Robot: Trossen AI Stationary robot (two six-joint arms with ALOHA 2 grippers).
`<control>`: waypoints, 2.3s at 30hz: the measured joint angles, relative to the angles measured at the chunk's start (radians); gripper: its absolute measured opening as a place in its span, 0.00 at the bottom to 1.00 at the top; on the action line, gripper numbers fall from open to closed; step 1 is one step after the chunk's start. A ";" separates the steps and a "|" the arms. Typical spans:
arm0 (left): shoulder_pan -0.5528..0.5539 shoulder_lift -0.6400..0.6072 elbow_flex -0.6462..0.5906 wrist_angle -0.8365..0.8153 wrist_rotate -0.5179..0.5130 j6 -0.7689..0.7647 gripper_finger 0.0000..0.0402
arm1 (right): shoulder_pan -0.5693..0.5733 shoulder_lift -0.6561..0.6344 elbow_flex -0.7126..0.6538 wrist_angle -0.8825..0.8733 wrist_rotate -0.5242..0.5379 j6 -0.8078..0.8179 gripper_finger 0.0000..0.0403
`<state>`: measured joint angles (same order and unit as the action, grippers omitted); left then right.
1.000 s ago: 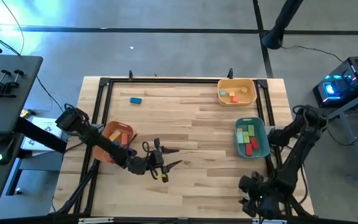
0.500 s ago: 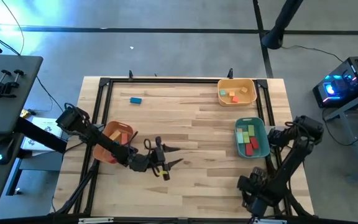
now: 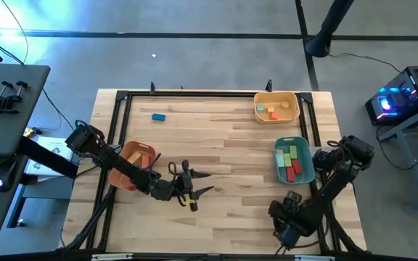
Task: Sort blocks by size
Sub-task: Put the light blue cube block into the yellow bin, then put the thin blue rectangular block into the green bin
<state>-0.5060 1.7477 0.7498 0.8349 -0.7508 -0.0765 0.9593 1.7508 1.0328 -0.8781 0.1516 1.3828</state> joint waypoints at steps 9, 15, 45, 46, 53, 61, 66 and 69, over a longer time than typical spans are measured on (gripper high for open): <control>0.000 0.000 0.000 -0.004 0.021 0.001 0.48 | -0.014 0.046 0.002 0.067 -0.089 -0.078 0.47; 0.002 0.000 0.000 -0.006 0.026 0.002 0.48 | -0.065 0.034 -0.001 0.143 -0.001 -0.133 0.32; 0.002 0.000 0.000 -0.021 0.035 -0.027 0.48 | -1.795 -0.161 0.000 0.082 0.156 -1.112 0.32; 0.002 0.000 0.000 -0.028 0.035 -0.031 0.48 | -1.804 -0.158 0.000 0.079 0.152 -1.119 0.34; 0.002 0.000 0.000 -0.031 0.035 -0.044 0.48 | -1.824 -0.162 0.000 0.056 0.166 -1.191 0.55; 0.001 0.000 0.000 -0.050 -0.034 -0.083 0.48 | -1.770 -0.302 0.000 0.025 0.264 -1.231 0.59; 0.025 -0.091 0.000 -0.304 -0.172 -0.239 0.48 | -1.599 -0.460 0.000 0.096 0.256 -1.250 0.59; 0.100 -0.206 0.000 -0.548 -0.121 -0.428 0.48 | -1.447 -0.521 0.000 0.189 0.252 -1.222 0.59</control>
<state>-0.4060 1.5421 0.7494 0.2871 -0.8714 -0.5048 -0.4879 1.2298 1.0328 -0.6894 0.4035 0.1611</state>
